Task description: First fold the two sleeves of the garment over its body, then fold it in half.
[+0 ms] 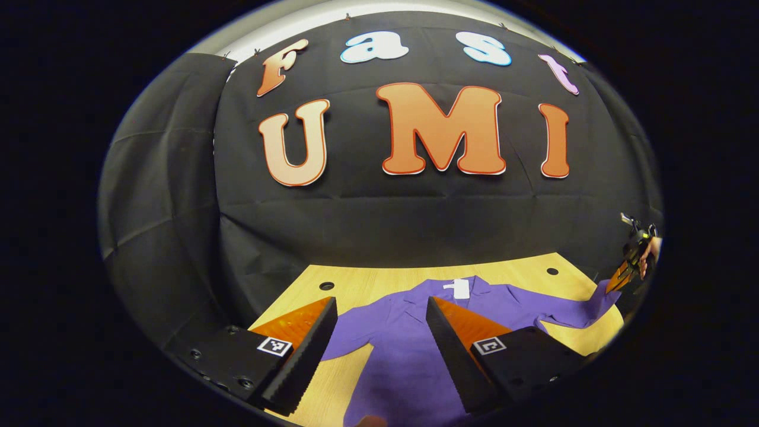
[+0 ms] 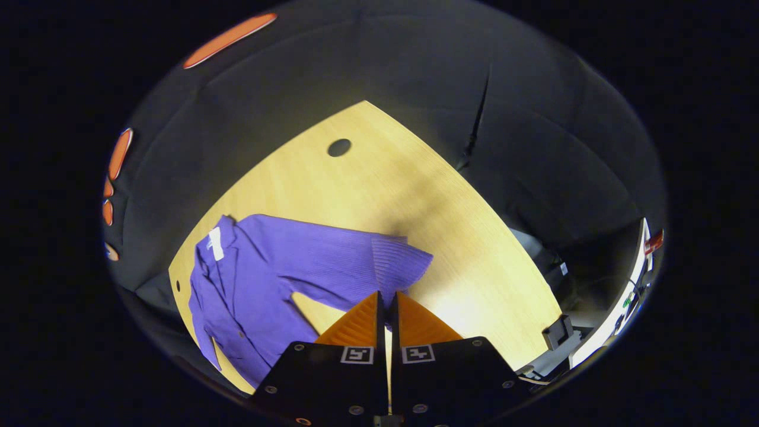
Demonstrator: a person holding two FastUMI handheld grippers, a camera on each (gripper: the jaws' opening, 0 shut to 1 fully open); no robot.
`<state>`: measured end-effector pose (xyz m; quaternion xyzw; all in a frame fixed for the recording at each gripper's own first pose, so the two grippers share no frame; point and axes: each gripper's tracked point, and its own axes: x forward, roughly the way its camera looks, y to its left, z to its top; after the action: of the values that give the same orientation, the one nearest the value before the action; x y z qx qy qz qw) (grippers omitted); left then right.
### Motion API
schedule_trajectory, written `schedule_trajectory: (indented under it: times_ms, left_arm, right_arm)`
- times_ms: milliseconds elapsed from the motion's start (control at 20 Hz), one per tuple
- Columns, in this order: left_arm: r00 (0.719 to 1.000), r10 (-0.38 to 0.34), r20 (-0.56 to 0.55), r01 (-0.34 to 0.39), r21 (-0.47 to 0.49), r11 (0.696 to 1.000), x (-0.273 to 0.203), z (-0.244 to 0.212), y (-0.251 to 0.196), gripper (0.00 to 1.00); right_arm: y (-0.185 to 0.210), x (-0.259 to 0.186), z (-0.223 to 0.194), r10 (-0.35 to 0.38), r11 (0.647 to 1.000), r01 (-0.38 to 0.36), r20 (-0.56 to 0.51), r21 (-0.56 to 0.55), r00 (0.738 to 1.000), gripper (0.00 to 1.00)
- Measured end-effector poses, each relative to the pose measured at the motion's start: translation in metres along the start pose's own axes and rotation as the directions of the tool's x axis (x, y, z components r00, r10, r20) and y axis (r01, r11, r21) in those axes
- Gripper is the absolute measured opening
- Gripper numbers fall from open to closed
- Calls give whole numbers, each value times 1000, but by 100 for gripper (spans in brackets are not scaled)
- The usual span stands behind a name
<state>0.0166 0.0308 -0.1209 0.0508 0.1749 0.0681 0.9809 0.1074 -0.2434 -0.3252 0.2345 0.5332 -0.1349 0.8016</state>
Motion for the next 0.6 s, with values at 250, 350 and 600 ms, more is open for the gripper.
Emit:
schedule_trajectory:
  times_ms: [250,350,600]
  left_arm:
    - [1000,13,-1,-13,-22,1000,5,-5,44,95]
    - [1000,21,-3,-21,-33,999,7,-11,61,95]
    - [998,60,-13,-60,-49,997,11,-20,107,95]
  right_arm:
    - [75,-29,0,51,994,-46,47,-94,998,3]
    - [102,-37,-3,69,988,-61,52,-140,996,3]
    - [182,-48,-19,122,966,-109,42,-233,992,3]
